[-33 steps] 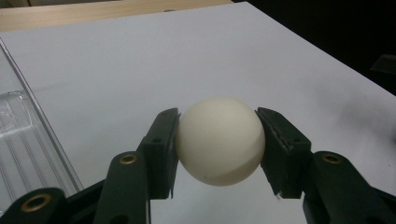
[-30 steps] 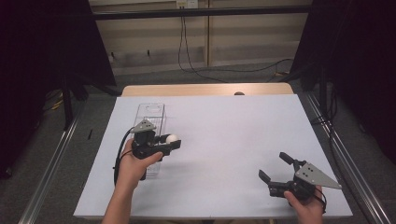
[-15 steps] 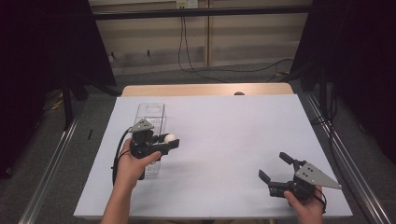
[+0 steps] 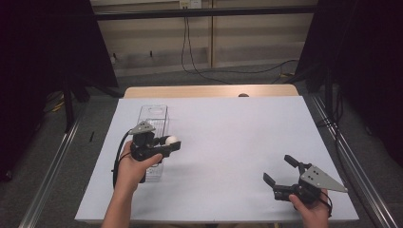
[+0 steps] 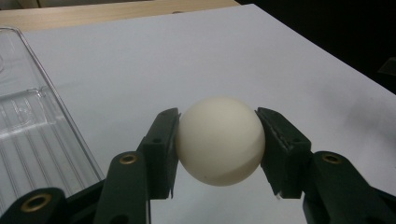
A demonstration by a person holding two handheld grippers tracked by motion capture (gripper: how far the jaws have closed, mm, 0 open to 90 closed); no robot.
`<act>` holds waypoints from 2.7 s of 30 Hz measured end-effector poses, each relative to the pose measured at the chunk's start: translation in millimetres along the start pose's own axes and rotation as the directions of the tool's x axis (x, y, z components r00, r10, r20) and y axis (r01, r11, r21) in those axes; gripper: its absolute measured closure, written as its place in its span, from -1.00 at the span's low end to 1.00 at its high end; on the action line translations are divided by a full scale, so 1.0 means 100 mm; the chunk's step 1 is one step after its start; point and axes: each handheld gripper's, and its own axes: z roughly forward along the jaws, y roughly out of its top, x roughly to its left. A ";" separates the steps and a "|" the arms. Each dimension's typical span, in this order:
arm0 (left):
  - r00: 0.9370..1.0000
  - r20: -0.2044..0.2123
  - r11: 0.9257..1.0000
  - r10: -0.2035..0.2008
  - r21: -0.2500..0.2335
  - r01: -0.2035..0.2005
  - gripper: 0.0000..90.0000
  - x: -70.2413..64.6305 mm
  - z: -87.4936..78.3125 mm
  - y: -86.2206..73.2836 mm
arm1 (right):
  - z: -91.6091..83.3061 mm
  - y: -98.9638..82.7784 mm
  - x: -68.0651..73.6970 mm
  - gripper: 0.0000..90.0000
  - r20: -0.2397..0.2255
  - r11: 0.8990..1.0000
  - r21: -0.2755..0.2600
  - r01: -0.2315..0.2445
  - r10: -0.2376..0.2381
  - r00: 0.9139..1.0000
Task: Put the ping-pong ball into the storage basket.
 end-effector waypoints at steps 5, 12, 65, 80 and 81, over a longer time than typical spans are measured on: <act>1.000 -0.006 1.000 -0.001 -0.004 0.001 0.14 0.01 0.00 0.00 | 0.00 0.00 0.00 -0.93 -0.004 1.000 0.002 -0.001 0.001 1.000; 1.000 -0.011 1.000 -0.002 -0.007 0.002 0.14 0.03 -0.03 0.00 | 0.00 0.00 0.00 -0.93 -0.002 1.000 0.001 0.001 -0.001 1.000; 0.998 -0.057 1.000 -0.018 -0.007 0.018 0.14 0.15 -0.08 -0.04 | 0.00 0.00 0.00 -0.93 -0.005 1.000 0.001 0.000 0.000 1.000; 0.997 -0.070 0.999 -0.028 -0.019 0.026 0.14 0.16 -0.12 -0.03 | 0.00 0.00 0.00 -0.93 -0.003 1.000 0.001 0.002 -0.002 1.000; 0.997 -0.069 0.999 -0.028 -0.023 0.026 0.14 0.17 -0.12 -0.03 | 0.01 0.00 0.00 -0.93 -0.005 1.000 0.001 0.005 -0.005 1.000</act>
